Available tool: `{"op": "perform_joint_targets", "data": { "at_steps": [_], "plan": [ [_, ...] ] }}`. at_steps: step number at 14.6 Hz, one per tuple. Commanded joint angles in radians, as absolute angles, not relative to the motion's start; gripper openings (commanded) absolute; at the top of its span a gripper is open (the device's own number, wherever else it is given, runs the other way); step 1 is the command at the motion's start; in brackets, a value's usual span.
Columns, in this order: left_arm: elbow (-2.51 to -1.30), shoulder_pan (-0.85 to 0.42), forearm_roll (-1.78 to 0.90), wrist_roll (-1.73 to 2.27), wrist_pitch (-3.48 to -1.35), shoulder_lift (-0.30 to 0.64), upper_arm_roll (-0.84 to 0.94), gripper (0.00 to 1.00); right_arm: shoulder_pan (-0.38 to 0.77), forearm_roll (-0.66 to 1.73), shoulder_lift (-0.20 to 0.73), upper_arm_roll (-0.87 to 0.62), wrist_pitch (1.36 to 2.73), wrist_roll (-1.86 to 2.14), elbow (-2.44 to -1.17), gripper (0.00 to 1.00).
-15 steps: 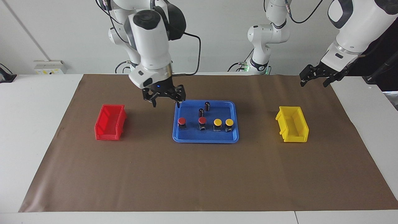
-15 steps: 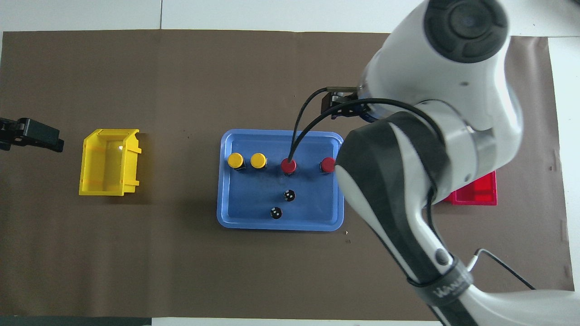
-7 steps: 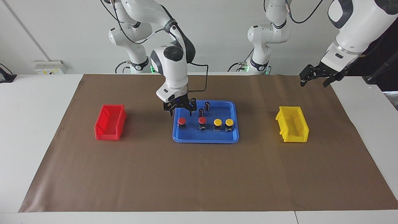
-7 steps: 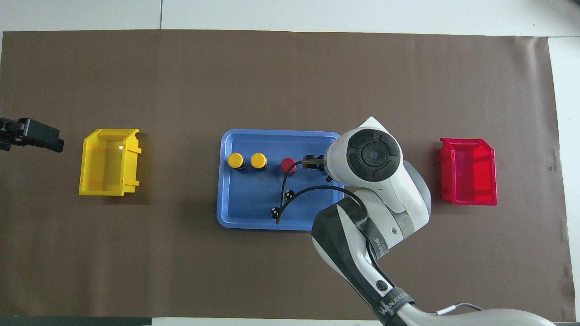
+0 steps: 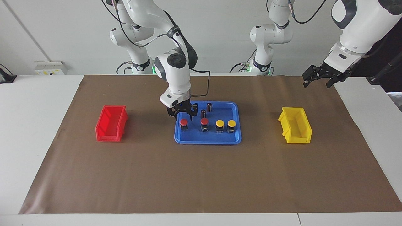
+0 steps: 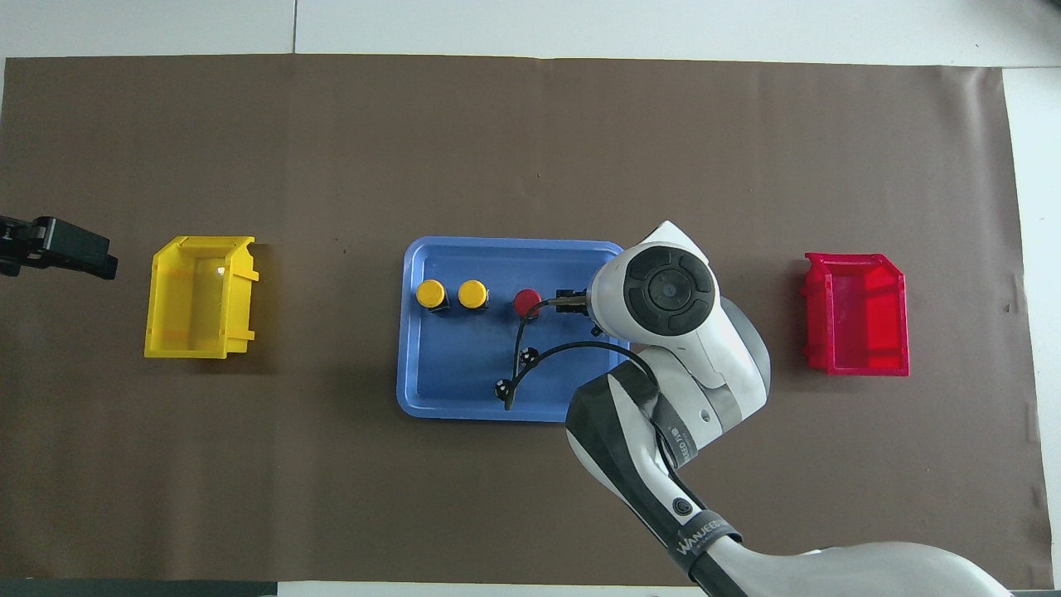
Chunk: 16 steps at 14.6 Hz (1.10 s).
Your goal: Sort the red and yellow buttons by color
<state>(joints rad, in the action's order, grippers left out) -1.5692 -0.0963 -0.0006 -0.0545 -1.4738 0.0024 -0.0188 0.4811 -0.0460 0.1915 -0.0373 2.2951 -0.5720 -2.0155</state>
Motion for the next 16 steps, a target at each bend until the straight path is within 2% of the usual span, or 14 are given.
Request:
{"op": "perform_joint_targets", "data": {
  "at_steps": [1,6,7,9,11,12,13,14,16],
  "plan": [
    [-1.595,-0.101,0.017,-0.057,-1.473,-0.023,-0.015,1.0,0.471,-0.058,0.21,-0.041,2.341,-0.549,-2.025,0.7],
    [-1.592,-0.1,0.015,-0.061,-1.486,-0.021,-0.011,1.0,0.469,-0.058,0.221,-0.041,2.358,-0.525,-2.025,0.63],
    [-1.594,-0.103,0.015,-0.055,-1.486,-0.021,-0.011,1.0,0.469,-0.058,0.222,-0.041,2.356,-0.522,-2.023,0.56],
    [-1.597,-0.103,0.014,-0.052,-1.521,-0.021,-0.011,1.0,0.469,-0.058,0.222,-0.041,2.353,-0.52,-2.019,0.36],
    [-1.658,-0.104,0.014,-0.052,-1.627,-0.038,-0.006,1.0,0.468,-0.058,0.224,-0.041,2.332,-0.517,-2.01,0.18],
    [-1.707,-0.124,0.014,-0.04,-1.684,-0.06,-0.005,1.0,0.466,-0.06,0.225,-0.041,2.3,-0.517,-1.985,0.13],
    [-1.738,-0.153,0.014,0.0,-1.724,-0.069,-0.005,1.0,0.462,-0.06,0.227,-0.04,2.224,-0.512,-1.924,0.13],
    [-1.749,-0.182,0.014,0.046,-1.755,-0.061,-0.003,1.0,0.445,-0.058,0.224,-0.032,2.092,-0.483,-1.825,0.13],
    [-1.77,-0.289,0.014,0.169,-1.827,-0.02,-0.005,1.0,0.332,-0.034,0.192,-0.034,1.837,-0.312,-1.656,0.13]
  ]
}}
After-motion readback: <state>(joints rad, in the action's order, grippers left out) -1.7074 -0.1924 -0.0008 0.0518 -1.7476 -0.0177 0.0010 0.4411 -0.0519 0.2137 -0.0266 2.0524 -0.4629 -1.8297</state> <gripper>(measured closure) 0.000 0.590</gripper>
